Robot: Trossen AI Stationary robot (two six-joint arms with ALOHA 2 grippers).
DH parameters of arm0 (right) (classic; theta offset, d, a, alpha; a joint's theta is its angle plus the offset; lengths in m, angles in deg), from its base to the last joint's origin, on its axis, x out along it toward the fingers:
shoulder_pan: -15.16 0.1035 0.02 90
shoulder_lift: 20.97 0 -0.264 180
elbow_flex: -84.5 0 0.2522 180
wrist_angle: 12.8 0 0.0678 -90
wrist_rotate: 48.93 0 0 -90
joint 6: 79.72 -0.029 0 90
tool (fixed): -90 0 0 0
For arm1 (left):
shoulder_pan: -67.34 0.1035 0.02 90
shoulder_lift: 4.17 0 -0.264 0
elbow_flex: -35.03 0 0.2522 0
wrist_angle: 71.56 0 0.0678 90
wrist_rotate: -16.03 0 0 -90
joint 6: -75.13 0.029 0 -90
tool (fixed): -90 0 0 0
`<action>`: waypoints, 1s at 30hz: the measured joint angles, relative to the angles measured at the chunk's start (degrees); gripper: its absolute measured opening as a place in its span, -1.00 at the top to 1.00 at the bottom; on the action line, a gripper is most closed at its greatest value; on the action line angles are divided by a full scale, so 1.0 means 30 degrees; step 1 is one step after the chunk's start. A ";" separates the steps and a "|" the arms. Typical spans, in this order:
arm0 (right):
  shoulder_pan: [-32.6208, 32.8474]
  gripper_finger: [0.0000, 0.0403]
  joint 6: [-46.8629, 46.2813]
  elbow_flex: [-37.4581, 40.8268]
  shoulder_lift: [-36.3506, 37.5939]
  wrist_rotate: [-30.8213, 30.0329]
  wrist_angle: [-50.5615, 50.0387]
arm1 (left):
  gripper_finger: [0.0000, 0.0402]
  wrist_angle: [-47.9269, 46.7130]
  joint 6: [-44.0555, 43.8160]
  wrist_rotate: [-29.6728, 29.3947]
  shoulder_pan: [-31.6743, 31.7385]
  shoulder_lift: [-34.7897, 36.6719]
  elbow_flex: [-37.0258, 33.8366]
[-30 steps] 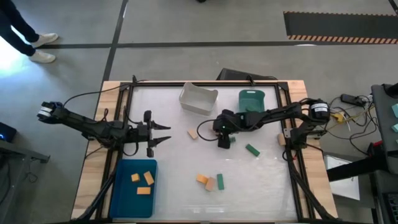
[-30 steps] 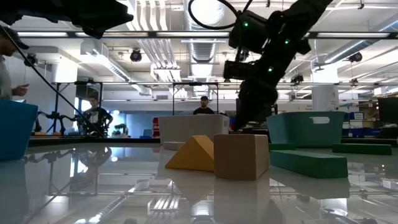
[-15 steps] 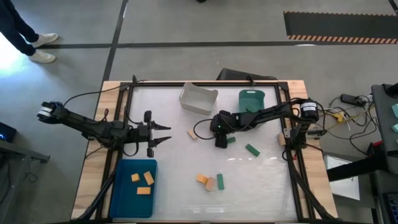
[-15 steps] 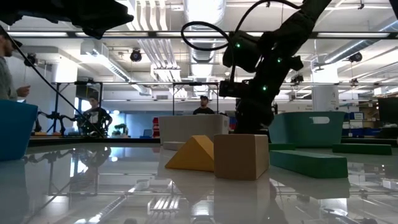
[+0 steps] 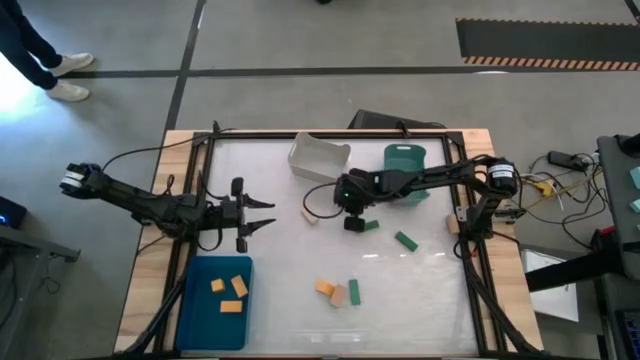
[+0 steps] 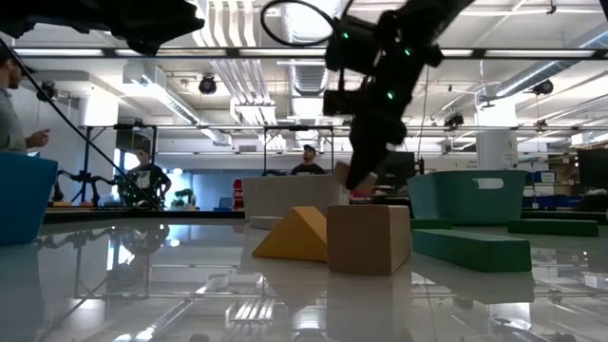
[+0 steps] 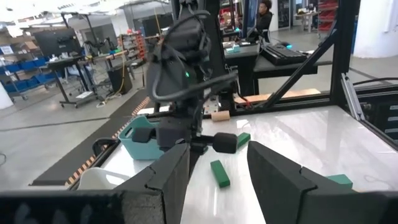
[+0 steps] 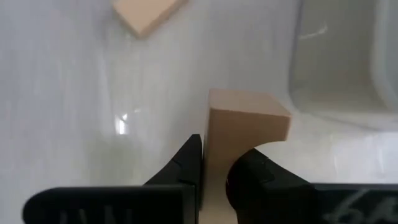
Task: Sort & place blocks by color
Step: Put the brown block into the gray bin
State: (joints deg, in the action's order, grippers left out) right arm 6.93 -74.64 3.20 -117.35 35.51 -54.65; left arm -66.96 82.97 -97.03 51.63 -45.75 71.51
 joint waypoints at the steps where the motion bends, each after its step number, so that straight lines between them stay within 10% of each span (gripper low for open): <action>1: -0.0036 0.81 0.0022 -0.0668 -0.0003 0.0000 -0.0752 | 0.27 0.0106 0.0128 0.0001 0.0000 0.0000 0.0000; 30: -0.4781 0.81 0.2538 -1.0786 -0.0808 0.1010 -0.1862 | 0.27 0.1751 0.2042 -0.0005 0.0000 0.0160 0.0058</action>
State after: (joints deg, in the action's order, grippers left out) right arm -7.42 -67.03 -29.16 -119.77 38.54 -60.24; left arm -61.71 89.09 -97.04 51.63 -45.27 71.69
